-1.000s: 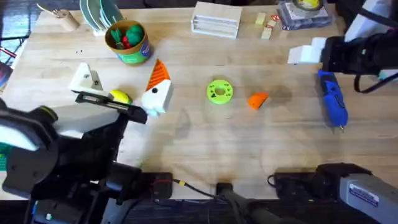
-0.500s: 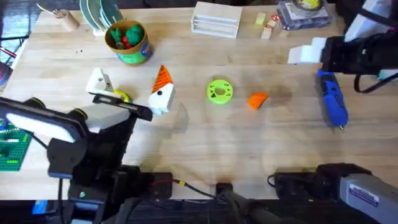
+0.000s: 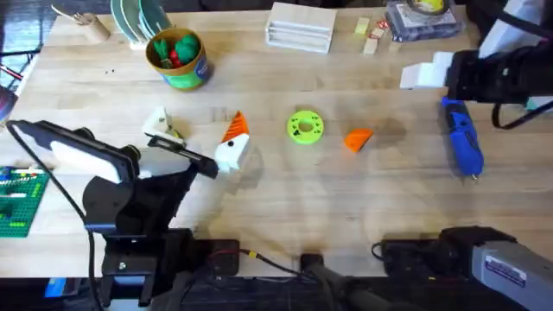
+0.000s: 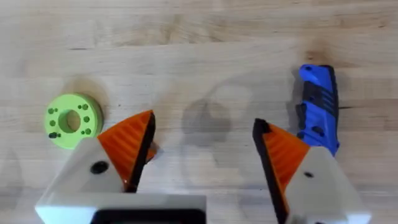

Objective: Pick up the gripper from the table and insert it into the empty holder that is missing its gripper. Then pick up a screw, insert it into the mounting hole, and use the screwdriver to tighten it. Finally, clean up the table by picking up the vegetable and placing it into the bucket.

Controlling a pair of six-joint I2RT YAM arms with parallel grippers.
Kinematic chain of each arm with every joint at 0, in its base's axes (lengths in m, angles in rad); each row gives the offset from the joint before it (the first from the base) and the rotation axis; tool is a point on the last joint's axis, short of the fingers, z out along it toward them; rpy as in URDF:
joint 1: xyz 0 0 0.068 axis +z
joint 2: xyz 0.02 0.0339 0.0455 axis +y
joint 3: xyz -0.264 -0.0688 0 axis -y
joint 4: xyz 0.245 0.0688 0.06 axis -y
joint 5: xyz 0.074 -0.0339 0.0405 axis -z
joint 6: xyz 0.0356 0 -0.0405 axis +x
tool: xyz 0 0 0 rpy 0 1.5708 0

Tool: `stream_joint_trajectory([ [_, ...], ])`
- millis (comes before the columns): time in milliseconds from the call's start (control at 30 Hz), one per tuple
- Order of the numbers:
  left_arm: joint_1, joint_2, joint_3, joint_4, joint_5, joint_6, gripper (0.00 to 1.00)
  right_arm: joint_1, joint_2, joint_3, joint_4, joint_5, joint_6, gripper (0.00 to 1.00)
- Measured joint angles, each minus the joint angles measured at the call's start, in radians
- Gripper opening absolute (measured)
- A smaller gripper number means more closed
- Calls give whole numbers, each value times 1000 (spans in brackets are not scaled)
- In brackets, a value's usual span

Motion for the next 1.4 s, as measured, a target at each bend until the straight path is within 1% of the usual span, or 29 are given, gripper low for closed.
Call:
stream_joint_trajectory([
  [100,0,0,0,0,27,0,993,0,0,0,0,0,0,991],
  [333,0,0,0,1,52,0,993,0,0,0,0,0,0,991],
  [1167,0,0,0,1,58,0,993,0,0,0,0,0,0,991],
  [1233,0,0,0,1,73,0,993,0,0,0,0,0,0,991],
  [1333,0,0,0,1,114,0,993,0,0,0,0,0,0,991],
  [1367,0,0,0,1,176,0,993,0,0,0,0,0,0,991],
  [1400,0,0,0,0,206,0,993,0,0,0,0,0,0,992],
])
